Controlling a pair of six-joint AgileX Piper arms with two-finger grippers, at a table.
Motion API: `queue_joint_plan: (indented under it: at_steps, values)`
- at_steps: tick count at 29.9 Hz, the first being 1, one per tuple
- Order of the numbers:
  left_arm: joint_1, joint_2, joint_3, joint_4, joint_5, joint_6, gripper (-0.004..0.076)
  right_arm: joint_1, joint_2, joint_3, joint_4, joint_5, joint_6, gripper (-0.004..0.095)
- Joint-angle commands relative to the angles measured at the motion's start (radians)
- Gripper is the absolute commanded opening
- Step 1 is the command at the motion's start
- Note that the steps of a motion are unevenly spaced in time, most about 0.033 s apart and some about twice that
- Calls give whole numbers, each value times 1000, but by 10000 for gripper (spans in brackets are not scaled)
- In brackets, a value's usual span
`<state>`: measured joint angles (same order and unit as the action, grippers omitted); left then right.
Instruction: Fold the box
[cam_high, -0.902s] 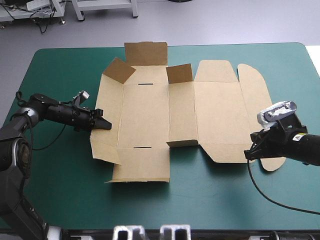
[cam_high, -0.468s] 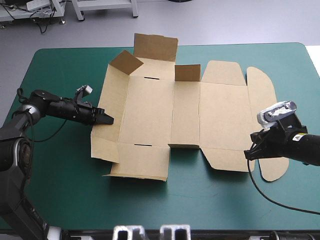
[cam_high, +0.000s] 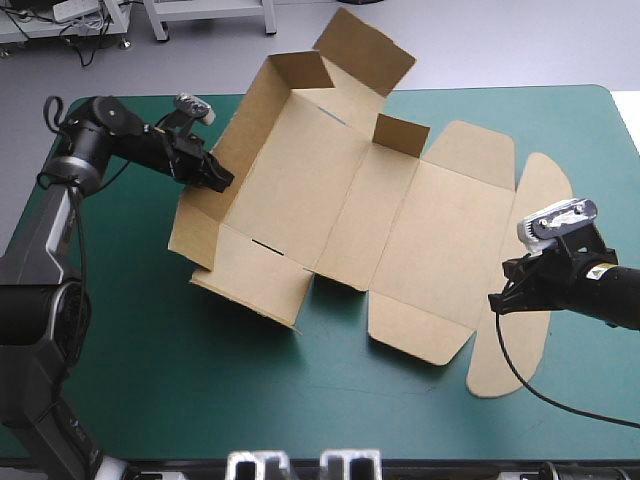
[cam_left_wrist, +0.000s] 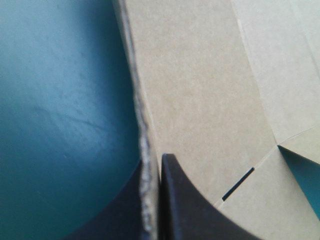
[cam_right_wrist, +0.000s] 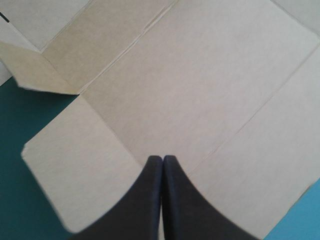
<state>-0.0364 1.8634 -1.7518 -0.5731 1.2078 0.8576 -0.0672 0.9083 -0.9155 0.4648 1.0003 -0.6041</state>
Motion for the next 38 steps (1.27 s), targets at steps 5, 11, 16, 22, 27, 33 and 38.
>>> queue_joint_plan:
  at_steps: [5,11,16,22,27,33,38]
  values:
    - [-254,-65,-294,337,44,104,-9,0,-4,-30,74,-125,4,-19]
    - [-355,-69,-371,439,-17,132,-9,0,-4,-105,69,-186,4,-19]
    - [-368,-74,-371,446,-24,140,-9,0,15,-189,32,-239,74,-19]
    - [-381,-119,-366,386,-124,235,-9,0,129,-360,21,-187,104,-19]
    - [-444,-129,-365,492,-219,239,-9,0,258,-509,21,-155,104,-19]
    - [-488,-132,-281,581,-250,234,-9,0,443,-739,23,-74,113,-19]
    - [-489,-149,-117,596,-356,204,-9,0,608,-913,31,32,138,-19]
